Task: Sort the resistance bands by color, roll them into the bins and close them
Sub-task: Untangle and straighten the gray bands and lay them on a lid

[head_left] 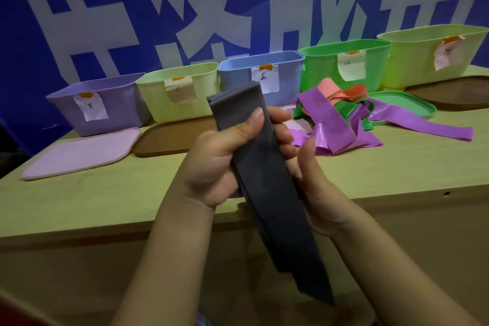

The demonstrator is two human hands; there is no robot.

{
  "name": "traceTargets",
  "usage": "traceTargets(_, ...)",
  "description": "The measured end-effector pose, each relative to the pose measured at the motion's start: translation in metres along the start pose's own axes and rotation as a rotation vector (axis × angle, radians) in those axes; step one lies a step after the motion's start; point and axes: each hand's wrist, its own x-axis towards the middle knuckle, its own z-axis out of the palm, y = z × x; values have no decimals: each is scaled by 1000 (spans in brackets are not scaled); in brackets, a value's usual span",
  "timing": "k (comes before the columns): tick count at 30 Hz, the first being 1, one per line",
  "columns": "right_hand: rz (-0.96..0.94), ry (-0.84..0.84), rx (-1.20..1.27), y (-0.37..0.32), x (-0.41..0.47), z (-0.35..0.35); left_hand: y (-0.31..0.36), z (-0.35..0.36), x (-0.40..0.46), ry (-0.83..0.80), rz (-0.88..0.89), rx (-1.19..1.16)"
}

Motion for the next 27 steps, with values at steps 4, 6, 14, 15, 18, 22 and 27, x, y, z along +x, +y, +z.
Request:
traceTargets(4, 86, -177, -25, 0, -2, 0, 3, -9, 5, -125, -84, 6)
traceTargets(6, 149, -210, -41, 0, 0, 0, 5, -11, 6, -154, -110, -47)
traceTargets(14, 146, 44, -173, 4, 0, 18, 12, -11, 9, -36, -113, 18)
traceTargets(15, 131, 96, -221, 5, -1, 22, 12, -11, 9, -23, -97, 54)
traceTargets(18, -12, 225, -480, 10, -7, 25, 14, -10, 7, -20, -93, 16)
traceTargets(22, -500, 431, -657, 28, -12, 15, 22, -11, 6, 35, -23, -18)
traceTargets(27, -741, 646, -940, 39, -11, 7, 23, -7, 8, 124, 27, 82)
